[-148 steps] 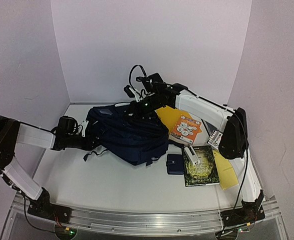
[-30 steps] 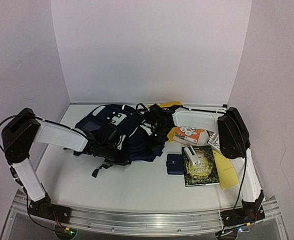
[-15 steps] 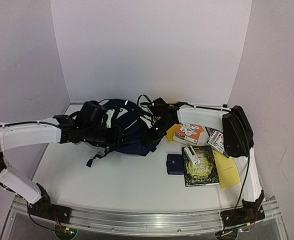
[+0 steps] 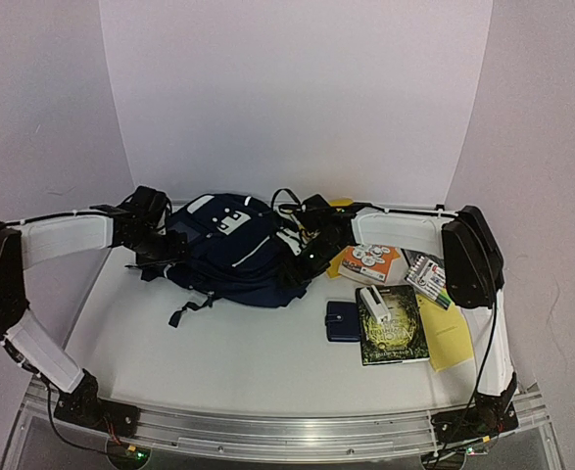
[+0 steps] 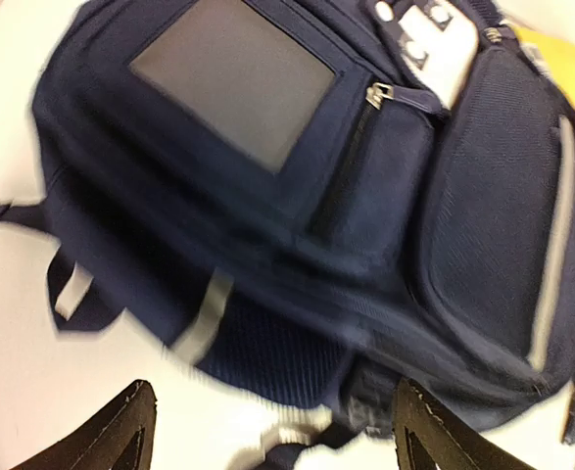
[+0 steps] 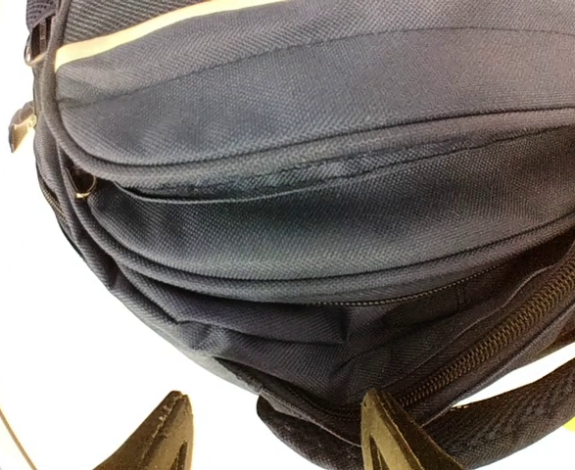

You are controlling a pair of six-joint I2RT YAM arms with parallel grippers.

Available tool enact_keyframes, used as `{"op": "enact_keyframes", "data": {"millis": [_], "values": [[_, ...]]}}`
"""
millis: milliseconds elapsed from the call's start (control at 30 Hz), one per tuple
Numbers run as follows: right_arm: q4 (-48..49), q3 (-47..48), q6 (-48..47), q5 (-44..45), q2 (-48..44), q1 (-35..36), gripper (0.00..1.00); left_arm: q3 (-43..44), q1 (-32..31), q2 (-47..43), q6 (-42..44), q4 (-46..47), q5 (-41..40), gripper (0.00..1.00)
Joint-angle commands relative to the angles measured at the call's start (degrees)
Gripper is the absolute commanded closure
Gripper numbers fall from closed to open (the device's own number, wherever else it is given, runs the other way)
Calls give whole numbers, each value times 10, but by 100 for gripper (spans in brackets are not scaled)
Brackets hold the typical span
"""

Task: Pack the student bag
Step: Adjust the student bag at the center of the board.

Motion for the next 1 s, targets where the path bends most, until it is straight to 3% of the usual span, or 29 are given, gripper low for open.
{"op": "enact_keyframes", "data": {"millis": [0, 100, 200, 433, 667, 833, 967], "values": [[-13, -9, 4, 11, -7, -1, 42, 90, 10, 88, 58, 11, -18, 17], [-13, 1, 1, 20, 1, -1, 41, 143, 12, 160, 79, -23, -28, 19], [-13, 28, -10, 37, 21, -1, 41, 129, 12, 186, 71, -30, 9, 23], [-13, 112, -31, 61, 81, -2, 41, -4, 5, 105, 11, -1, 111, 39], [-17, 208, -34, 87, 112, -1, 33, -38, -51, 66, -32, -13, 141, 47], [-18, 182, -35, 86, 51, -1, 24, -54, -65, 12, -62, 1, 158, 47], [-16, 97, -13, 35, -23, 0, 20, -38, -59, -51, -57, -26, 96, 31]]}}
